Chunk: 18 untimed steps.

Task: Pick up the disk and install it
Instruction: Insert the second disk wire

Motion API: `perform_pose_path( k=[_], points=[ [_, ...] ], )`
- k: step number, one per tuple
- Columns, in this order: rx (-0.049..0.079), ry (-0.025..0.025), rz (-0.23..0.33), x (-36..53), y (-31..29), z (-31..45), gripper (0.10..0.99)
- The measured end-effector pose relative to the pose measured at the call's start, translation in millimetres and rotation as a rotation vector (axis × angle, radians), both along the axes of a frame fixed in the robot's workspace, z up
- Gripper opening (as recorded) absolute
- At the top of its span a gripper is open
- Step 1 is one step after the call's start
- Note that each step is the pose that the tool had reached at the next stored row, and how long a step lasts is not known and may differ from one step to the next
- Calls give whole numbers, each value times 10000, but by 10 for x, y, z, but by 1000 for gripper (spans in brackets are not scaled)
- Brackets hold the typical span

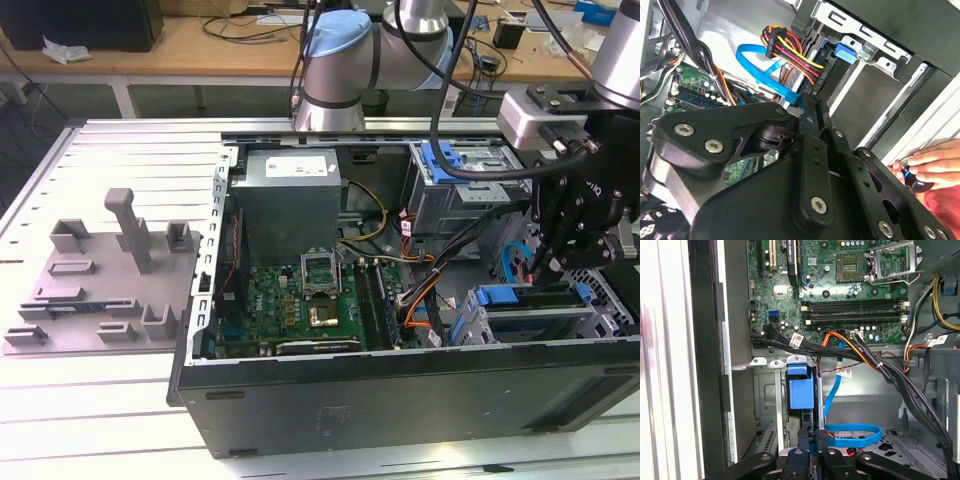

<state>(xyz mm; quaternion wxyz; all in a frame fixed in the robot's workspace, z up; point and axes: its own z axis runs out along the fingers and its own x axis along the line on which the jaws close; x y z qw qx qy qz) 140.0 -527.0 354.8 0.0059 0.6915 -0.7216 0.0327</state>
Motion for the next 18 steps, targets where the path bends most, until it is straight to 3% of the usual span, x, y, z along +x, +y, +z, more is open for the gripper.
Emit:
perform_pose_path(
  k=[18],
  points=[
    [1, 0, 0, 9, 0, -25, 161]
  ],
)
